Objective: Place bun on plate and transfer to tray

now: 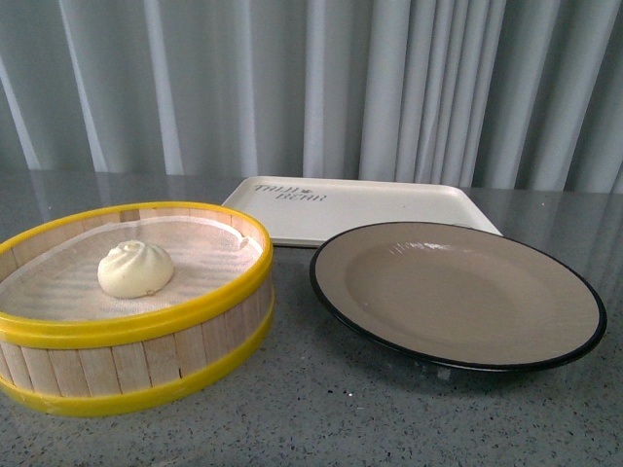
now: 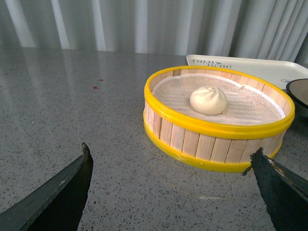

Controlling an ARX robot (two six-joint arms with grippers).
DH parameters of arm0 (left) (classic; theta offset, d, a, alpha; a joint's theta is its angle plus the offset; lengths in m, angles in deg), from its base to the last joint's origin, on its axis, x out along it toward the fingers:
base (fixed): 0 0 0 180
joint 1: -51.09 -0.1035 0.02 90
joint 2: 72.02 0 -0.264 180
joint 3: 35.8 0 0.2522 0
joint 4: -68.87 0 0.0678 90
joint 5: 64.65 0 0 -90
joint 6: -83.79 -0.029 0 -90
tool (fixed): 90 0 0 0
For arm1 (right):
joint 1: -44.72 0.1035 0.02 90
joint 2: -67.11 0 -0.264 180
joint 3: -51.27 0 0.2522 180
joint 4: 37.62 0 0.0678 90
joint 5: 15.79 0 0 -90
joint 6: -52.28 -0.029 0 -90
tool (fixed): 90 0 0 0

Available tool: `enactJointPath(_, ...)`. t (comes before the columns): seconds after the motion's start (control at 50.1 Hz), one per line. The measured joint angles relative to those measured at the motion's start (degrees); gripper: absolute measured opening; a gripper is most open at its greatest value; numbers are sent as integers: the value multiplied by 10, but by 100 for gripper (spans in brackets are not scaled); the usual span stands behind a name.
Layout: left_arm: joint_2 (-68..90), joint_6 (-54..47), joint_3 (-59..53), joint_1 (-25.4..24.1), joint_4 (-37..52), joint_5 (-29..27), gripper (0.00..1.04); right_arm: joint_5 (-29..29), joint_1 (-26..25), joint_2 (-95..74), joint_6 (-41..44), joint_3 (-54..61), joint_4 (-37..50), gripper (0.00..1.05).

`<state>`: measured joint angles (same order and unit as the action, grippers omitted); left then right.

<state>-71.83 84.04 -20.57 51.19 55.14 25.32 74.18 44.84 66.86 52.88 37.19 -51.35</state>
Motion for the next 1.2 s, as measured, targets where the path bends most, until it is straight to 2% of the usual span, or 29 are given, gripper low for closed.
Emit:
enactJointPath(1.037,0,0,0,0,0,0,98,0,0,0,0,0,0,96)
enactJointPath(1.117,26,64,13,5,-42,-19,98,0,0,0,0,0,0,96)
enactJointPath(1.197,134,197,25,-27,22,35,98,0,0,0,0,0,0,96)
